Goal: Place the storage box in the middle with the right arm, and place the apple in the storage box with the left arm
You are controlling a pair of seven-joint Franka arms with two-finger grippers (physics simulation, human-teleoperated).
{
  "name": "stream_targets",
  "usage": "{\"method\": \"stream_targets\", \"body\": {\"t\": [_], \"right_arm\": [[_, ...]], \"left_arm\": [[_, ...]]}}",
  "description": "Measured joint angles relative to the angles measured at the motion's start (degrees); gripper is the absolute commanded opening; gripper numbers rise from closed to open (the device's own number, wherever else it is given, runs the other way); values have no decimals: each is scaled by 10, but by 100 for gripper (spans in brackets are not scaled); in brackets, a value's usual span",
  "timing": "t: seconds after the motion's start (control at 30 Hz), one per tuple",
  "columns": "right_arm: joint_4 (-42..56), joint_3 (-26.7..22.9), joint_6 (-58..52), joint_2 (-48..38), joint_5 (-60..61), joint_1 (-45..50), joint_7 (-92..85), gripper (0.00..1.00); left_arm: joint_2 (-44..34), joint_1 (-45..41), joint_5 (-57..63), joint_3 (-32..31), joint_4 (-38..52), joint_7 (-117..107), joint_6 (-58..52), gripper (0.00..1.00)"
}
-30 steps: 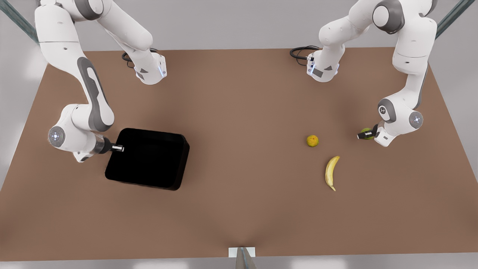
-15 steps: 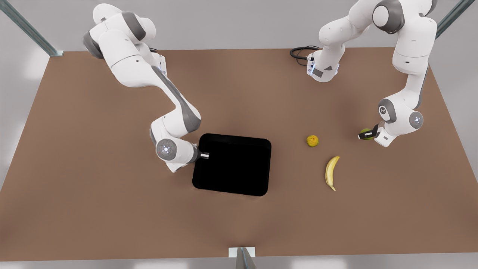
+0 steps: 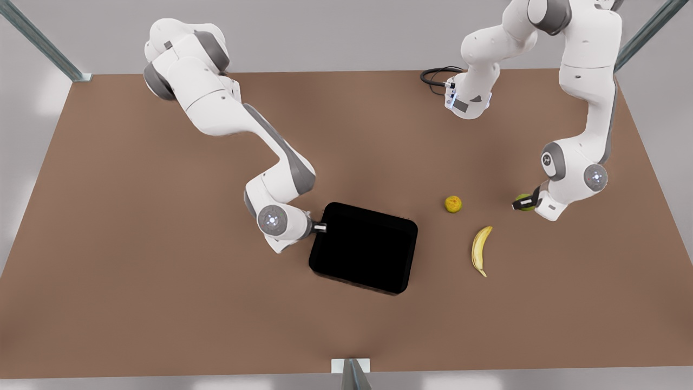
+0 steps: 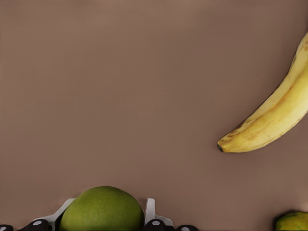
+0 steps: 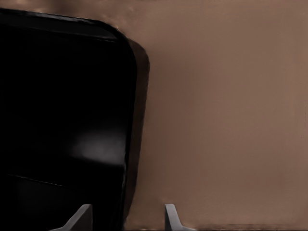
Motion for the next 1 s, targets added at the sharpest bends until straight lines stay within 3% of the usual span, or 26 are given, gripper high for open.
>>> {"method": "stream_targets", "body": {"t": [0.13, 0.2, 0.27, 0.33, 0.37, 0.4, 0.47, 0.5, 0.53, 0.63, 0.7, 0.73, 0.77, 0.83, 0.9, 1.0], "right_arm": [[-31, -2, -148, -133, -2, -135, -19, 100], [-73, -3, -210, -218, -43, -237, -125, 100], [-152, -7, -202, -310, -75, -341, -211, 100], [-190, -7, -178, -330, -91, -398, -332, 100], [-189, -7, -178, -327, -95, -416, -334, 100], [-189, -6, -179, -328, -96, -413, -333, 100], [-175, -24, -184, -325, -101, -381, -340, 100], [-160, -111, -199, -327, -101, -293, -340, 100], [-142, -159, -208, -330, -96, -230, -338, 100], [-77, -172, -284, -322, -77, -207, -340, 100], [-76, -164, -288, -318, -76, -223, -340, 100], [-76, -164, -288, -317, -76, -223, -341, 100], [-76, -164, -288, -314, -76, -223, -340, 100], [-72, -164, -287, -312, -77, -224, -341, 100], [-61, -164, -285, -312, -79, -222, -340, 100], [-44, -164, -286, -314, -79, -222, -340, 100]], "left_arm": [[48, -85, -12, -143, 137, -396, -29, 73], [106, -170, -13, -151, 232, -542, -34, 73], [196, -261, 2, -149, 362, -691, -42, 73], [272, -308, 31, -147, 465, -754, -37, 73], [284, -315, 42, -143, 475, -755, -35, 79], [288, -315, 51, -143, 475, -754, -34, 100], [289, -315, 72, -143, 472, -754, -34, 100], [290, -315, 79, -143, 470, -754, -34, 100], [292, -315, 84, -143, 470, -754, -34, 100], [290, -315, 92, -143, 472, -755, -40, 100], [246, -299, 91, -134, 481, -747, -112, 100], [182, -279, 72, -100, 488, -690, -203, 100], [107, -250, 41, -44, 489, -536, -364, 100], [15, -166, 0, -4, 480, -206, -523, 100], [-71, -159, -1, 62, 424, -37, -551, 100], [-149, -136, 0, 69, 354, -29, -528, 100]]}}
